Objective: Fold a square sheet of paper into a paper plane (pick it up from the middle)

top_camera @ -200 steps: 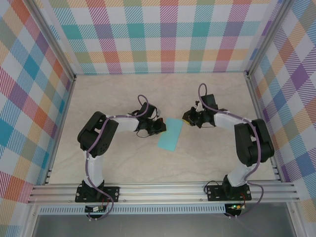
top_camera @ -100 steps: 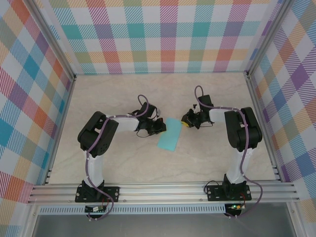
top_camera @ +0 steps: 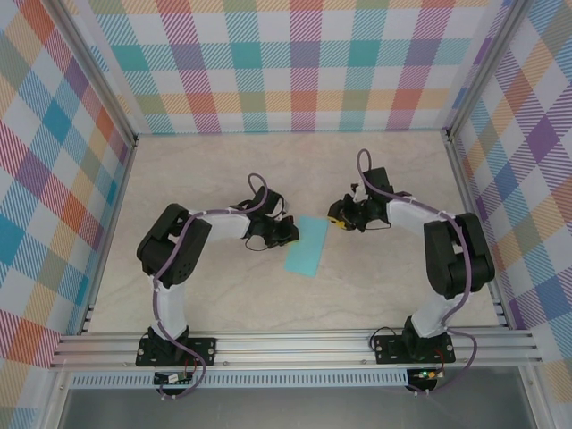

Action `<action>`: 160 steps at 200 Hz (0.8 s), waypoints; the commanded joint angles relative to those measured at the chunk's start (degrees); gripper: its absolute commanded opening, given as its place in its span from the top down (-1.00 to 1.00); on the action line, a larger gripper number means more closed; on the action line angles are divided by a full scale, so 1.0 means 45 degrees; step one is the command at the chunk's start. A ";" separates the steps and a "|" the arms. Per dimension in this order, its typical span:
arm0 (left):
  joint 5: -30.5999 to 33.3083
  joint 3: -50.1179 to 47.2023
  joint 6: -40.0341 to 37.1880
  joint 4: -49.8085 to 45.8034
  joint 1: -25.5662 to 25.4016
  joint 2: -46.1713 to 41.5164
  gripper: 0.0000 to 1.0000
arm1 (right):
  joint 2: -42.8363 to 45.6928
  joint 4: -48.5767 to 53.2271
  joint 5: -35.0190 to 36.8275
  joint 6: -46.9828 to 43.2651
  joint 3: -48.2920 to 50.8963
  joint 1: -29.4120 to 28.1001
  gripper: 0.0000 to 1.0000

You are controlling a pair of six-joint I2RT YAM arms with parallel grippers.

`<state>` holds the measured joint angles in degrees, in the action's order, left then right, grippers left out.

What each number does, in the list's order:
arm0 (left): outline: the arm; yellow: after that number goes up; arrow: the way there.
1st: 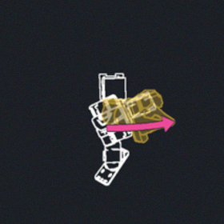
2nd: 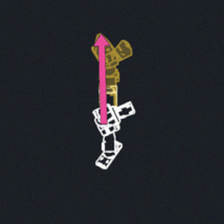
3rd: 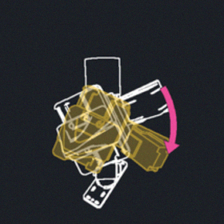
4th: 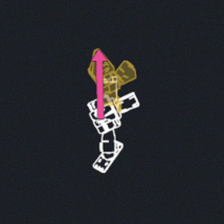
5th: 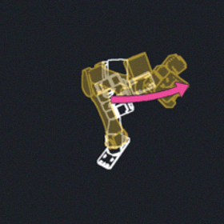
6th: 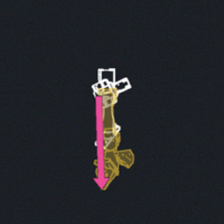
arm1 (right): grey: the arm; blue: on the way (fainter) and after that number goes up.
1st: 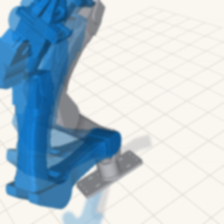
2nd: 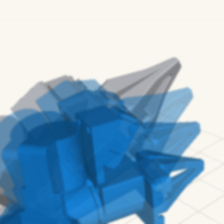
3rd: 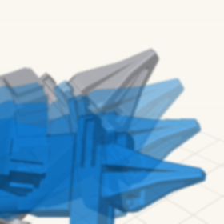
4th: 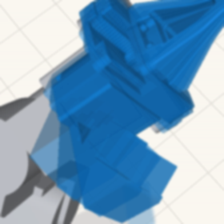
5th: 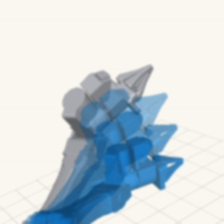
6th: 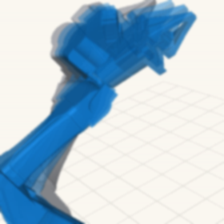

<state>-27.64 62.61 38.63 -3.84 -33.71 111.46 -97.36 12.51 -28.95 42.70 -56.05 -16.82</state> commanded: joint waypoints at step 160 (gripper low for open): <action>-0.0141 -0.1420 0.0747 -0.0476 0.0344 -0.1794 0.26 | -0.0430 -0.0348 0.0588 0.0931 0.1333 -0.1770 0.37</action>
<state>-26.37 55.79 41.76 -6.90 -32.80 101.34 -99.81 11.60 -26.00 46.28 -50.65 -24.45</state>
